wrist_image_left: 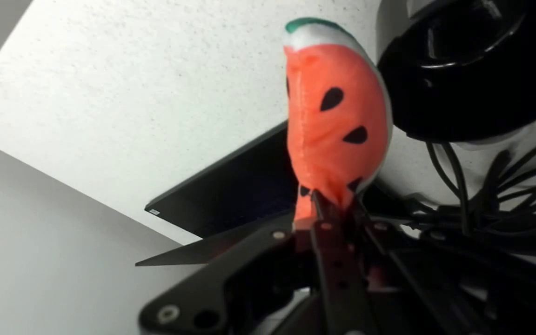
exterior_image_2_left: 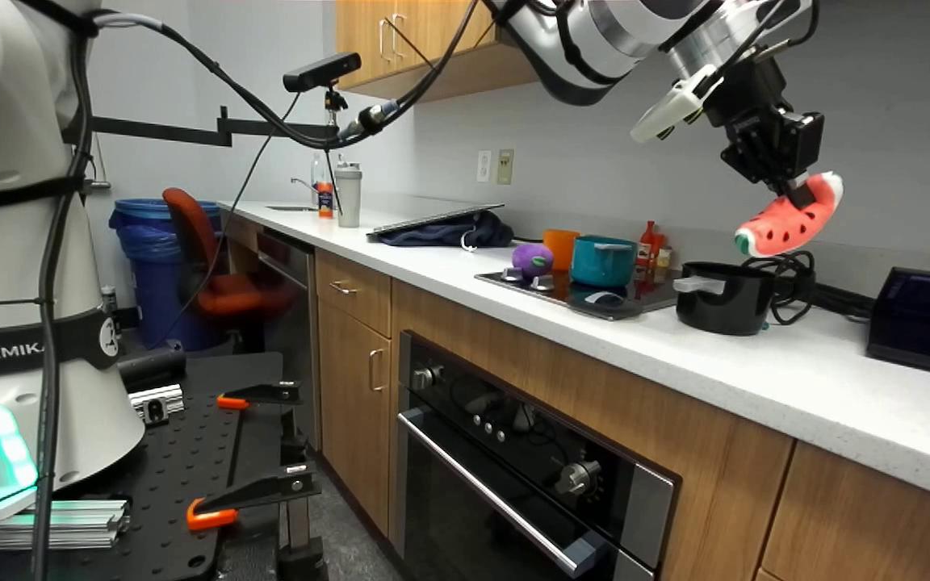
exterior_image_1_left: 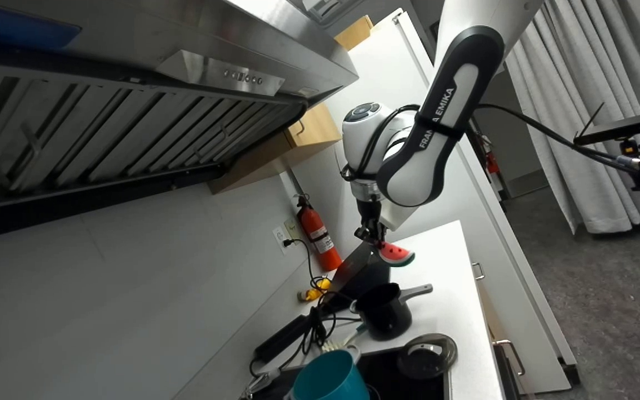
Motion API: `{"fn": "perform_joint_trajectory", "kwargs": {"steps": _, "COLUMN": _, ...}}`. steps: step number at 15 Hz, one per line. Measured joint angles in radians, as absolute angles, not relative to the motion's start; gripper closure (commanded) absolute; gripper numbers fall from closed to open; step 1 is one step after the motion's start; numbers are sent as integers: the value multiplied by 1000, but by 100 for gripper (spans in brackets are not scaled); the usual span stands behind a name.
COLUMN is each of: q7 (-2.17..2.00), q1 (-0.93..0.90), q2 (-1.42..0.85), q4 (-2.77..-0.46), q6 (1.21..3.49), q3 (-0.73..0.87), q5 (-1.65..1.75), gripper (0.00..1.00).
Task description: Put the watermelon plush toy on the counter and close the pot
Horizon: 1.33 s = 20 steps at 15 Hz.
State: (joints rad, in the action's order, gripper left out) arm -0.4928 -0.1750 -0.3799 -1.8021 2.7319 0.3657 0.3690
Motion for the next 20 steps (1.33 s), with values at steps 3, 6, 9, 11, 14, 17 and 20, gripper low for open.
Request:
{"fn": "perform_joint_trajectory", "kwargs": {"steps": 3, "q7": -504, "q1": -171, "q2": -363, "q4": -1852, "q6": 2732, "q3": 380, "q5": 398, "gripper": 98}}
{"fn": "perform_joint_trajectory", "kwargs": {"steps": 6, "q7": -506, "q1": -169, "q2": -359, "q4": -1889, "q6": 2732, "q3": 380, "q5": 404, "gripper": 67}}
{"fn": "perform_joint_trajectory", "kwargs": {"steps": 9, "q7": -506, "q1": -169, "q2": -358, "q4": -1910, "q6": 2732, "q3": 377, "q5": 404, "gripper": 52}}
{"fn": "perform_joint_trajectory", "kwargs": {"steps": 11, "q7": -506, "q1": -169, "q2": -358, "q4": -1919, "q6": 2732, "q3": 376, "q5": 404, "gripper": 36}}
{"fn": "perform_joint_trajectory", "kwargs": {"steps": 14, "q7": -506, "q1": -169, "q2": -357, "q4": -1924, "q6": 2731, "q3": 376, "q5": 404, "gripper": 14}}
{"fn": "perform_joint_trajectory", "kwargs": {"steps": 17, "q7": -506, "q1": -168, "q2": -355, "q4": -1932, "q6": 2731, "q3": 376, "q5": 404, "gripper": 0}}
{"fn": "perform_joint_trajectory", "kwargs": {"steps": 20, "q7": -506, "q1": -167, "q2": -353, "q4": -1939, "q6": 2731, "q3": 376, "q5": 404, "gripper": 0}}
